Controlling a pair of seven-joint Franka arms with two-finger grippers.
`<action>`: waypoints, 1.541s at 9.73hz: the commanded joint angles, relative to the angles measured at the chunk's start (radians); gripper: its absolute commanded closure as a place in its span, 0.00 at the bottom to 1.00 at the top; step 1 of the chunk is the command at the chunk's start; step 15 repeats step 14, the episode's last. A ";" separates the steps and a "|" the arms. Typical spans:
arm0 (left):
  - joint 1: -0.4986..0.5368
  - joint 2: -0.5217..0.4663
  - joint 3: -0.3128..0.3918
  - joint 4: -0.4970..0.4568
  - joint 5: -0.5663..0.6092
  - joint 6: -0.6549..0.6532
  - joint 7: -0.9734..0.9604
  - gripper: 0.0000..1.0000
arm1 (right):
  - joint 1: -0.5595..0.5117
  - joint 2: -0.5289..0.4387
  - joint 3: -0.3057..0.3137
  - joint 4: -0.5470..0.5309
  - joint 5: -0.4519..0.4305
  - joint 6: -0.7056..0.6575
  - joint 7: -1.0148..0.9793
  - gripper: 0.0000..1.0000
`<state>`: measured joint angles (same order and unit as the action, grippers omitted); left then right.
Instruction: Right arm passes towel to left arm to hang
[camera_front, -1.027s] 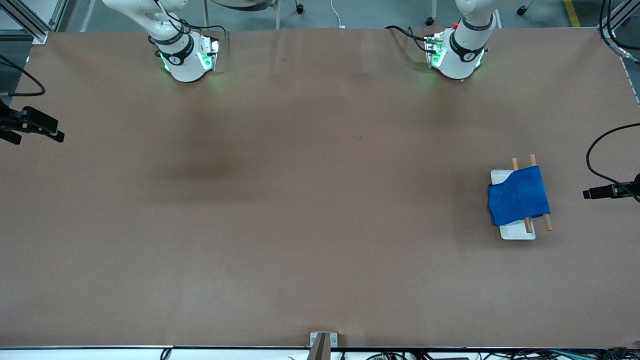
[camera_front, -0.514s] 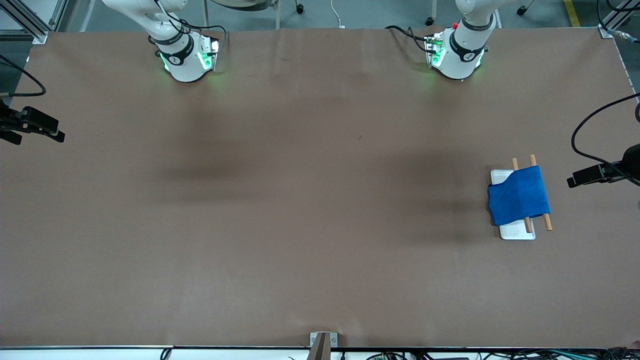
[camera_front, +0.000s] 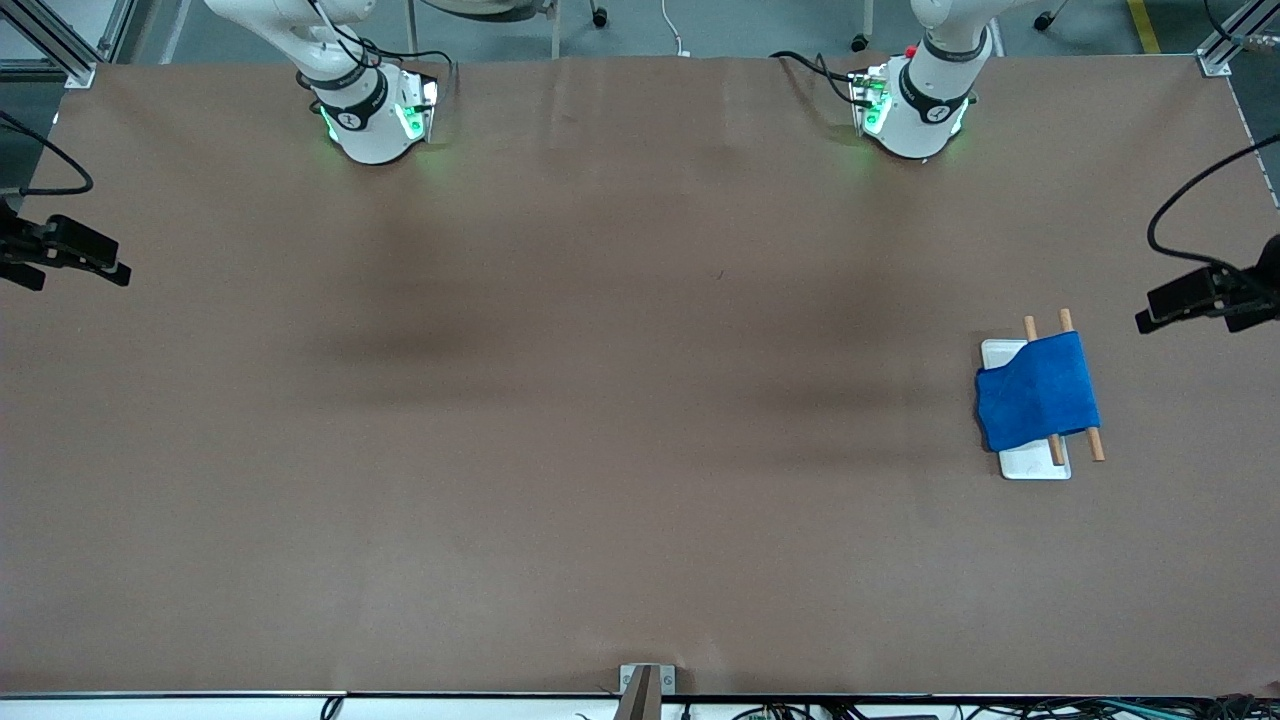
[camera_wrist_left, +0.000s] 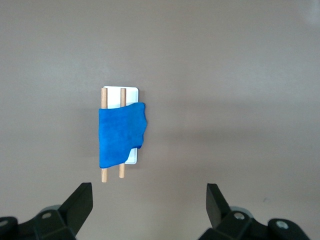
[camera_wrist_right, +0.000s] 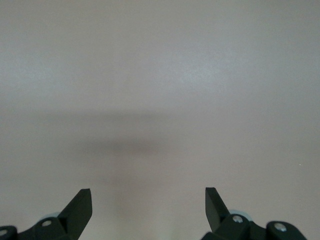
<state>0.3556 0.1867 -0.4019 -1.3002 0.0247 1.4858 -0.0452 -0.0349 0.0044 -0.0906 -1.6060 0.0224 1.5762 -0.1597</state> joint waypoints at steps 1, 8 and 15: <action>-0.057 -0.093 0.036 -0.107 0.008 -0.015 0.010 0.00 | -0.005 0.006 0.003 0.012 -0.001 -0.001 -0.008 0.00; -0.294 -0.311 0.235 -0.366 -0.042 -0.006 -0.016 0.00 | -0.011 0.000 0.003 0.017 -0.012 0.007 -0.008 0.00; -0.290 -0.265 0.235 -0.289 -0.035 -0.007 0.004 0.00 | -0.010 0.000 0.003 0.017 -0.013 0.008 -0.006 0.00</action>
